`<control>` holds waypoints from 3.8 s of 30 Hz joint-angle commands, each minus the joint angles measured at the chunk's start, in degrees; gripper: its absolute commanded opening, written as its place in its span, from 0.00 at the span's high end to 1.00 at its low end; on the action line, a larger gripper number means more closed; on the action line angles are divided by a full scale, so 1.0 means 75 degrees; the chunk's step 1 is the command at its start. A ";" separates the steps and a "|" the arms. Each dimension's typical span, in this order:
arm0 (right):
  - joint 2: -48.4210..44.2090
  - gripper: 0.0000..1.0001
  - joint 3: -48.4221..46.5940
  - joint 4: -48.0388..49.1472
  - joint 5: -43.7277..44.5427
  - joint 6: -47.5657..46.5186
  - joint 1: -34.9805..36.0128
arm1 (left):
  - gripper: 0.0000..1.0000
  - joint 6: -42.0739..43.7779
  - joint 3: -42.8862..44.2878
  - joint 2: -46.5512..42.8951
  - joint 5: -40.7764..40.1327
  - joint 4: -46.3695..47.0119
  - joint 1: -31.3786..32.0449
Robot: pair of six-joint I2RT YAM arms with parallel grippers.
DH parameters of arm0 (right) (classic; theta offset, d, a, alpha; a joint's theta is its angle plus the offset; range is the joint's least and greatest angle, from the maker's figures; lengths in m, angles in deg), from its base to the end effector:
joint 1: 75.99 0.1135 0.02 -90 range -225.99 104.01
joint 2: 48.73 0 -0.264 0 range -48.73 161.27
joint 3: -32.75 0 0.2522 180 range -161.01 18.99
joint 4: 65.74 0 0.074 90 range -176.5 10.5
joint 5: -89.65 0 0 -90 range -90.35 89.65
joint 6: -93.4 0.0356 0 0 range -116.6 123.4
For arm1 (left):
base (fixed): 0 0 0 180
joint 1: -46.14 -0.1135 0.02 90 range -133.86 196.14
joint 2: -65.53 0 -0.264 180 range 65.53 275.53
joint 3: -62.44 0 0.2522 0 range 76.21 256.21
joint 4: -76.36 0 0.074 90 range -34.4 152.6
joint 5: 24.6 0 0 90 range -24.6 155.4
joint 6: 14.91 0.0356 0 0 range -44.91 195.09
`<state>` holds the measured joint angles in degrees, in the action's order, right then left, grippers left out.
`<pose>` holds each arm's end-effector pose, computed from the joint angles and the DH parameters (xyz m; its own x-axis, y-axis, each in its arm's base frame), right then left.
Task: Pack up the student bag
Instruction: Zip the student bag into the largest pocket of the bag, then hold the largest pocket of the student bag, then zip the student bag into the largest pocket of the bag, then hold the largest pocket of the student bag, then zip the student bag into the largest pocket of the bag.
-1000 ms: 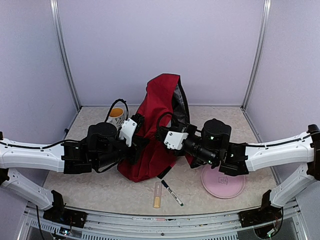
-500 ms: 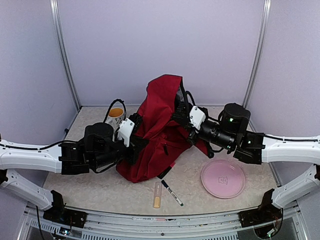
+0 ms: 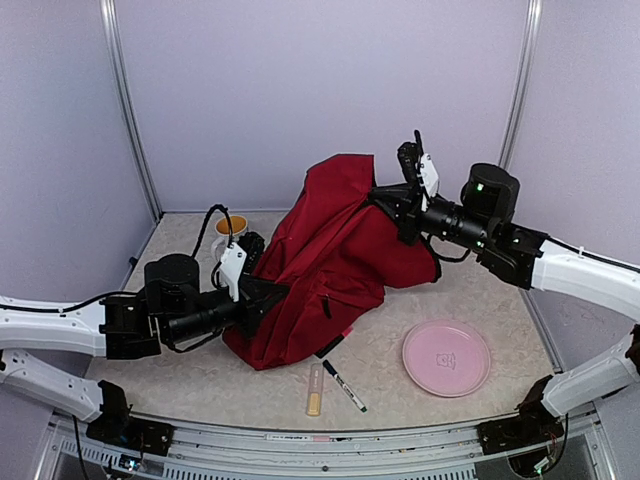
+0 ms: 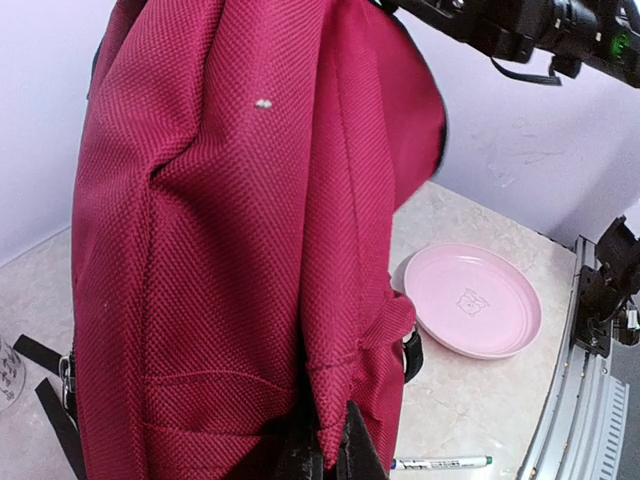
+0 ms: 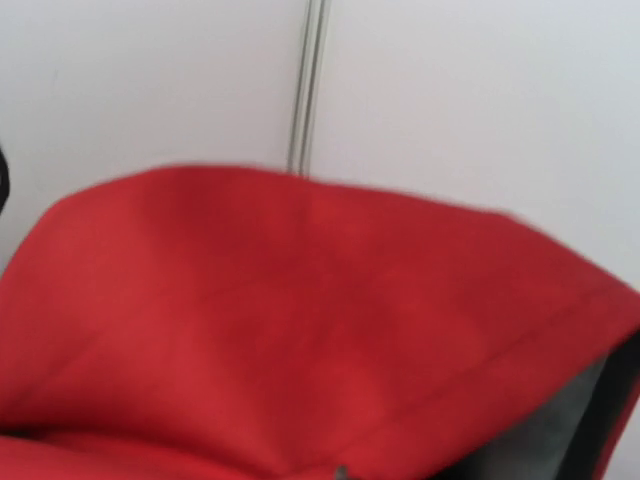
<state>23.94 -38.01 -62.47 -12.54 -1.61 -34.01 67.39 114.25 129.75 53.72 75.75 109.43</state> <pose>0.2196 0.2077 0.3597 0.0884 -0.0353 -0.9955 -0.8061 0.5846 -0.0923 0.1222 -0.2268 0.2725 -0.2057 0.1169 -0.9716 0.7655 0.6378 -0.0853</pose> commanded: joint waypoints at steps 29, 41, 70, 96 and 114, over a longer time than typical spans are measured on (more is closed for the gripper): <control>0.1651 1.00 -0.2894 0.0318 -0.0642 0.0787 0.1009 | 0.14 0.2017 0.3870 0.0285 -0.1957 -0.3207 0.0430; 0.1540 1.00 -0.2954 0.0170 -0.0677 0.1050 0.1057 | 1.00 0.1678 0.4682 0.1231 -0.0365 -0.3246 -0.0920; 0.2077 1.00 -0.4198 -0.0367 -0.1643 0.1498 -0.0235 | 0.01 0.1824 0.3802 -0.1475 0.0050 -0.3563 -0.0238; 0.1978 1.00 -0.4271 -0.1259 -0.2055 0.1521 0.0036 | 1.00 0.2965 0.6191 0.1708 -0.0250 -0.3966 -0.1202; 0.2301 1.00 0.1448 0.2288 -0.1213 0.6054 -0.2749 | 1.00 0.2638 0.5361 -0.0261 0.0445 -0.2239 -0.1725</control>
<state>36.35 -31.47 -44.50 -38.02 39.91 -48.15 87.32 149.61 136.29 61.44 49.26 98.15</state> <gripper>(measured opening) 0.017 0.038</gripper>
